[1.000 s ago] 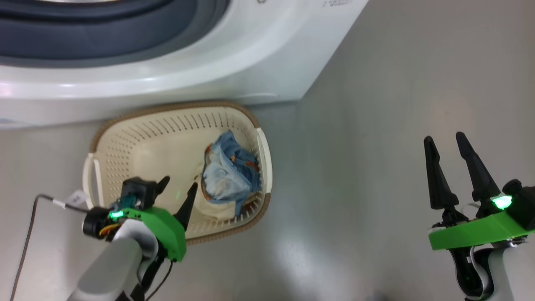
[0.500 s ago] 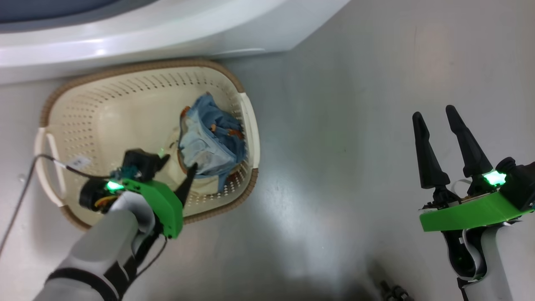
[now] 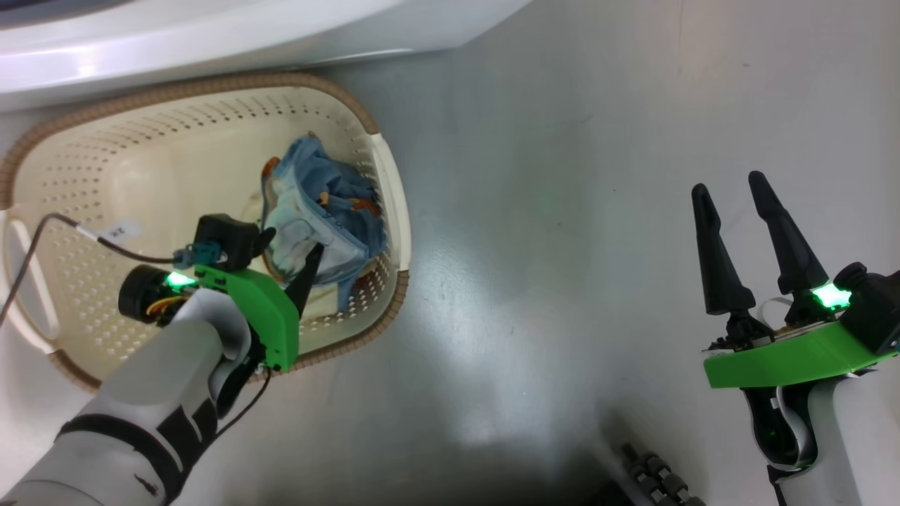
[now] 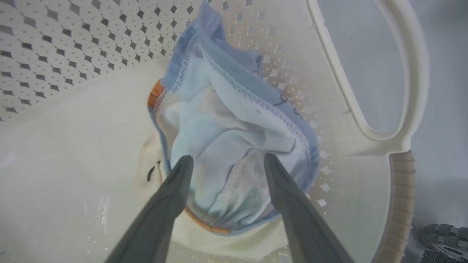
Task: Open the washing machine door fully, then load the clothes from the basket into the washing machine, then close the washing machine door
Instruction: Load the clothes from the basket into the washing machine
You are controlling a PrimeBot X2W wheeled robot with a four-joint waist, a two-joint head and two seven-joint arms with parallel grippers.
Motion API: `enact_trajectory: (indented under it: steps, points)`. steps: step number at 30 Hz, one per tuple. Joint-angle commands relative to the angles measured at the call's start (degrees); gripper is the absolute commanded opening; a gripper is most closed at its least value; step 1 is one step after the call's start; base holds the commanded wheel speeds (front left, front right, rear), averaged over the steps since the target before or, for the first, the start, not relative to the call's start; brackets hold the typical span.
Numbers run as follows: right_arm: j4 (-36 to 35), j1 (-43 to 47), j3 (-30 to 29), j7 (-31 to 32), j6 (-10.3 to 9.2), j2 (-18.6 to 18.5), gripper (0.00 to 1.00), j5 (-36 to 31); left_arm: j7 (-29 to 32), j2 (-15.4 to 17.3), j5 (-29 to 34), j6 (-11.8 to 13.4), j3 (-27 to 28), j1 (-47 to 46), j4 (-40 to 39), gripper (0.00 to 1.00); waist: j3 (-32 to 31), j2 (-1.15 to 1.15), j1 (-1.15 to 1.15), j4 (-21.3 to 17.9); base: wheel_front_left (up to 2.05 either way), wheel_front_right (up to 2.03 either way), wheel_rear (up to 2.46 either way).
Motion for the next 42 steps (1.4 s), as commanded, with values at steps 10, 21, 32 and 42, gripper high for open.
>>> enact_trajectory:
  steps: [10,21,32,42]
  points:
    - [-1.95,1.13,1.76,-0.68,0.09,0.25,1.0,-0.73,-0.01,2.85,-7.02,-0.1,-4.23,-1.94,-0.83,0.9,1.4,0.0,0.0,-2.18,0.0,0.0,0.0]
    - [-2.17,1.8,0.79,-0.68,0.09,-0.05,1.0,-1.18,1.59,2.95,-11.23,-0.1,-5.52,-1.73,-2.98,0.0,-0.64,0.0,0.0,-1.5,0.0,0.0,0.0]
    - [-0.37,2.27,0.47,-0.68,0.09,-0.62,1.0,-0.85,-0.3,2.68,-17.23,-0.1,-4.38,2.15,-1.99,0.0,-8.65,0.0,0.0,1.19,0.0,0.0,0.0]
    - [3.06,5.76,0.57,-0.68,0.09,-2.09,1.0,-0.49,-0.37,3.48,-9.71,-0.1,12.17,9.92,-4.56,0.0,-19.59,0.0,0.0,4.31,0.0,0.0,0.0]
